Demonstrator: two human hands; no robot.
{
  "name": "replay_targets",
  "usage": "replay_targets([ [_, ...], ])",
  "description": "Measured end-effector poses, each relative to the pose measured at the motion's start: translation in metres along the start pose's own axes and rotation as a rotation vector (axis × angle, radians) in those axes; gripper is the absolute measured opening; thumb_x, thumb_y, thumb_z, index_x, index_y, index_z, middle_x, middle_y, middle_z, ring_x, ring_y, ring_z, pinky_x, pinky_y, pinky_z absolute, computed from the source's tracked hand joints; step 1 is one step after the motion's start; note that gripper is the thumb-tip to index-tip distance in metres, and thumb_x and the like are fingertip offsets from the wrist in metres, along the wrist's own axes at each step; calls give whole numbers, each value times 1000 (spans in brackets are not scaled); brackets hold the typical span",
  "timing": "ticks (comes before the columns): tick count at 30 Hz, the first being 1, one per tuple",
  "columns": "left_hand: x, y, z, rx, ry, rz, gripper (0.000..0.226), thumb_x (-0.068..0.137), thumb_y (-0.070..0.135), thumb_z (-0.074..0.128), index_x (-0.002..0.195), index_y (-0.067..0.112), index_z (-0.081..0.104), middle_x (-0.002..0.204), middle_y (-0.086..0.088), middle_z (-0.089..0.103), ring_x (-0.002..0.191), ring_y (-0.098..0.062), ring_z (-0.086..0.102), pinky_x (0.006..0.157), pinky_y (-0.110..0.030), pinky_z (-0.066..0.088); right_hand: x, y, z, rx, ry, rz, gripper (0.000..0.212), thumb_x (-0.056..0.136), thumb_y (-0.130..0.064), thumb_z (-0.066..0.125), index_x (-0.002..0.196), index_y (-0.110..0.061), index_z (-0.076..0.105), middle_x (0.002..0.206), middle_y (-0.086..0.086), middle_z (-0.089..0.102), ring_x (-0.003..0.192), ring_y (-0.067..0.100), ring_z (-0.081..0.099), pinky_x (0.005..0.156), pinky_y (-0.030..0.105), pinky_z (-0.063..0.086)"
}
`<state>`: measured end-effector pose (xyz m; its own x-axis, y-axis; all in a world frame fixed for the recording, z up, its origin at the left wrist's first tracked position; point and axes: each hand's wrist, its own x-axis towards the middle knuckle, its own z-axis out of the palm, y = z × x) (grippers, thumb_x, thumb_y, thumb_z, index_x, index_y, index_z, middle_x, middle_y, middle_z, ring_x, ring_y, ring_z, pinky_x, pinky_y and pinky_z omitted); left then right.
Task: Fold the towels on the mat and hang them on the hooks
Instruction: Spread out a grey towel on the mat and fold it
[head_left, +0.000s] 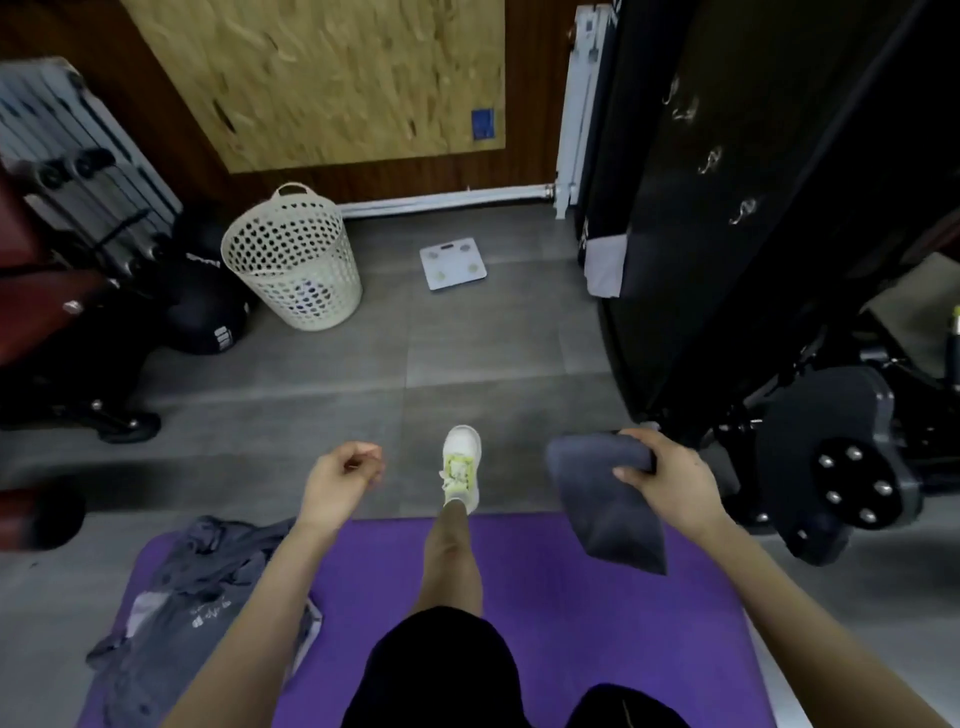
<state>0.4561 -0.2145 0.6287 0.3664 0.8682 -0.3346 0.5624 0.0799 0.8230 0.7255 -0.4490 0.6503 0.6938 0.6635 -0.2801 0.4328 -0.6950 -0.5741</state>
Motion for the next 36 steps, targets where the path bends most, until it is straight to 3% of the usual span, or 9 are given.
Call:
replay_targets([
  [5, 189, 60, -7, 156, -30, 75, 12, 89, -3, 54, 87, 3, 64, 75, -11, 62, 52, 6, 54, 53, -4, 39, 138, -27, 1, 15, 18, 98, 48, 78, -26, 70, 124, -30, 57, 111, 5, 68, 104, 30, 62, 81, 36, 47],
  [7, 281, 108, -5, 225, -38, 106, 12, 89, 2, 57, 81, 5, 65, 74, -14, 64, 69, -11, 58, 55, -11, 38, 201, -48, -11, 41, 27, 146, 46, 79, -23, 70, 123, -30, 57, 106, 6, 69, 99, 31, 64, 75, 37, 48],
  [10, 396, 190, 14, 363, -102, 204, 15, 90, 9, 56, 91, 3, 70, 91, -17, 69, 88, -23, 64, 65, -27, 36, 293, -89, -39, 22, 30, 185, 43, 87, -25, 63, 128, -31, 52, 110, 6, 67, 98, 30, 62, 70, 33, 44],
  [14, 494, 294, 57, 418, -256, 395, 15, 90, 11, 56, 95, 3, 69, 97, -7, 68, 93, -20, 61, 67, -18, 32, 390, -133, -74, 4, 113, 192, 46, 86, -26, 62, 130, -31, 50, 108, 7, 68, 98, 28, 63, 74, 31, 44],
  [20, 589, 386, 145, 417, -475, 494, 12, 91, 18, 56, 94, 18, 67, 98, 5, 66, 96, -13, 60, 76, -16, 37, 509, -155, -127, 80, 156, 199, 46, 86, -19, 61, 128, -34, 51, 107, 0, 68, 98, 21, 63, 73, 23, 39],
  [23, 608, 421, 182, 408, -540, 543, 16, 91, 17, 56, 101, 13, 68, 95, 10, 60, 91, -6, 56, 75, -12, 35, 555, -159, -149, 119, 134, 131, 43, 86, -14, 60, 125, -31, 54, 110, -4, 66, 98, 12, 61, 76, 17, 41],
  [27, 644, 468, 240, 301, -650, 620, 10, 88, 12, 60, 93, 13, 69, 89, 11, 62, 84, -4, 57, 78, -12, 43, 626, -144, -172, 174, 95, 128, 38, 87, -15, 58, 120, -32, 56, 117, -4, 64, 109, 14, 59, 95, 29, 45],
  [32, 680, 524, 306, 213, -787, 666, 13, 89, 11, 60, 100, 11, 67, 94, 3, 68, 85, 1, 60, 83, -16, 45, 699, -127, -205, 250, 92, 169, 54, 79, -9, 63, 125, -29, 45, 113, 0, 62, 105, 18, 59, 91, 31, 46],
  [36, 700, 554, 352, 222, -905, 646, 29, 92, 5, 51, 121, 10, 55, 113, 0, 66, 95, -1, 56, 84, -5, 37, 744, -113, -220, 467, 216, 239, 56, 73, 0, 70, 115, -20, 39, 97, -7, 58, 98, 21, 60, 88, 34, 47],
])
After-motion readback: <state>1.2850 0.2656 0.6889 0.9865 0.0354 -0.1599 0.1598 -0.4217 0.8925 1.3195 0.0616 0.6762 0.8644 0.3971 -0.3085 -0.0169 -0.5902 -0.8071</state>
